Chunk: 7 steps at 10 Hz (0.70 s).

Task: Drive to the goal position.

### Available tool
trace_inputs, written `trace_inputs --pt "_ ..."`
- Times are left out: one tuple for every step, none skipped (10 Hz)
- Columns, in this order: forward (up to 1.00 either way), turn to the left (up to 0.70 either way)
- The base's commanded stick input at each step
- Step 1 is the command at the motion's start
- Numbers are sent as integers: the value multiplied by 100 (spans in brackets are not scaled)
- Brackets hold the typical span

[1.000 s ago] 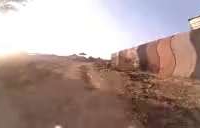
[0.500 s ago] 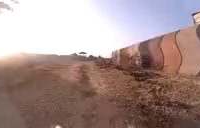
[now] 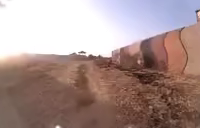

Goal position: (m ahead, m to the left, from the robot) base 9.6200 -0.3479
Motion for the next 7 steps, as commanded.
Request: trace_inputs --pt "70 0" --pt "70 0" --pt "70 0" --pt "70 0" --pt "70 0" --pt "70 0" --pt "70 0"
